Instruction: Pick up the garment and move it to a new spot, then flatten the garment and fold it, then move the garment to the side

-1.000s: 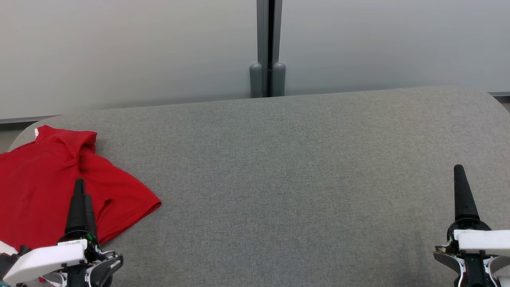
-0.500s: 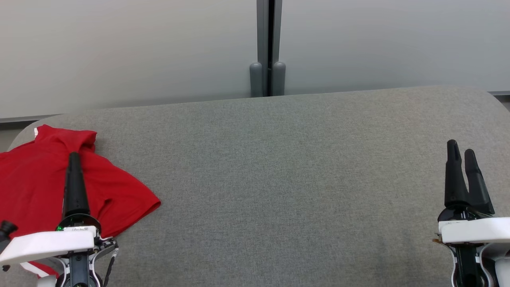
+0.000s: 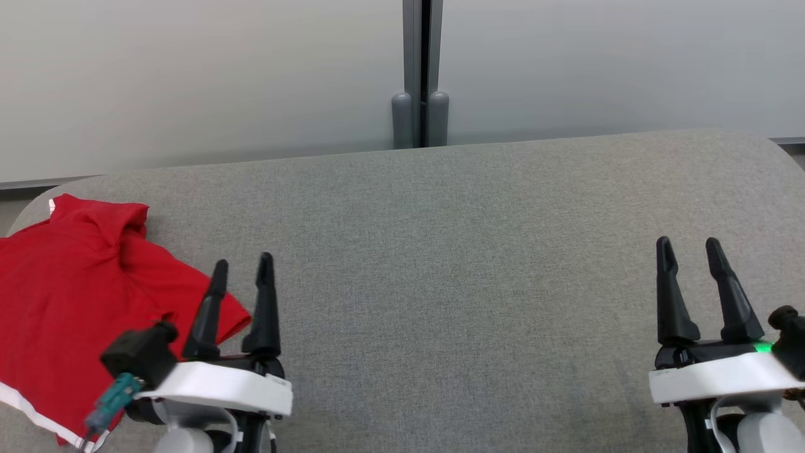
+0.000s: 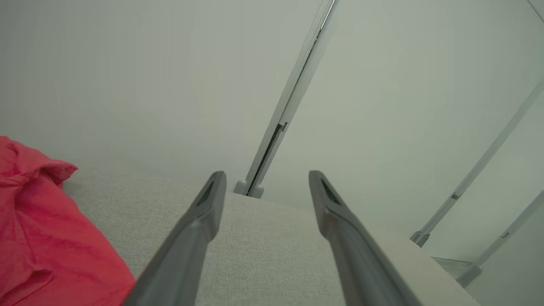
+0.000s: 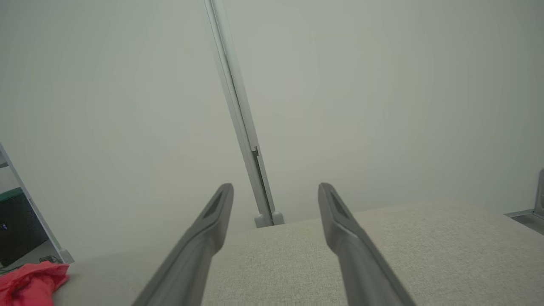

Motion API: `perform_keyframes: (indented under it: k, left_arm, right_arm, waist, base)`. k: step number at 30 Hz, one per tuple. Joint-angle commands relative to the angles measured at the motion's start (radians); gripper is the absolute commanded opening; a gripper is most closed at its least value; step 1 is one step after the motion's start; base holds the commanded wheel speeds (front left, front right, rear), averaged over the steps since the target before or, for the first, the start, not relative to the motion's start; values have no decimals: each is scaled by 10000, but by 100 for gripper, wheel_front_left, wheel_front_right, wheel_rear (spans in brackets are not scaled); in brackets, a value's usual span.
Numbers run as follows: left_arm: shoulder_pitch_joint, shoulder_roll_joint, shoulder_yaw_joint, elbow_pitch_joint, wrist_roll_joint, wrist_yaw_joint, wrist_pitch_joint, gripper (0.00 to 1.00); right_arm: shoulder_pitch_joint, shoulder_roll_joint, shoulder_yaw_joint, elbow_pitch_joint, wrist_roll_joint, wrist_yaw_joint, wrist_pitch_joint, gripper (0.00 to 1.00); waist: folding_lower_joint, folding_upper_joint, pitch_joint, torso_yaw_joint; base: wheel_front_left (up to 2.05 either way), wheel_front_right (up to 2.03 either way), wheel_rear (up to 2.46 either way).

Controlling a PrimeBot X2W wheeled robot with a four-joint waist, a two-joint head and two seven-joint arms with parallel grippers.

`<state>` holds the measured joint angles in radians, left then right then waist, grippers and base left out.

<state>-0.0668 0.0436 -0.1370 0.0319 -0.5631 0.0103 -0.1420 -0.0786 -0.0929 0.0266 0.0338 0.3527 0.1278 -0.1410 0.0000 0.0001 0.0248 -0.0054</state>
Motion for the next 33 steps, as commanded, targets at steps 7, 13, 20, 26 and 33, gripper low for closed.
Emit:
perform_keyframes:
  k: [7,13,20,26,33]
  left_arm:
    - [-213,88,-705,491,1707,400,-256,100]
    - [-296,152,-924,661,2260,831,-390,100]
    - [-366,306,-1216,806,2925,1076,-536,100]
    - [-307,228,-1275,870,2946,1325,-665,100]
    - [-92,107,-954,972,2681,942,-813,100]
  right_arm:
    - [-33,-9,112,436,-1118,41,-270,100]
    - [-76,32,97,472,-1779,42,-414,100]
    - [-54,54,282,410,-2187,44,-559,100]
    - [48,180,266,236,-1895,39,-688,100]
    - [173,294,138,585,-1234,40,-828,100]
  waist:
    - [0,-1,0,10]
    - [0,-1,34,3]
    - [0,-1,39,-4]
    - [0,-1,44,7]
    - [0,-1,16,32]
  base:
    - [0,0,0]
    - [0,0,0]
    - [0,0,0]
    - [0,0,0]
    - [0,0,0]
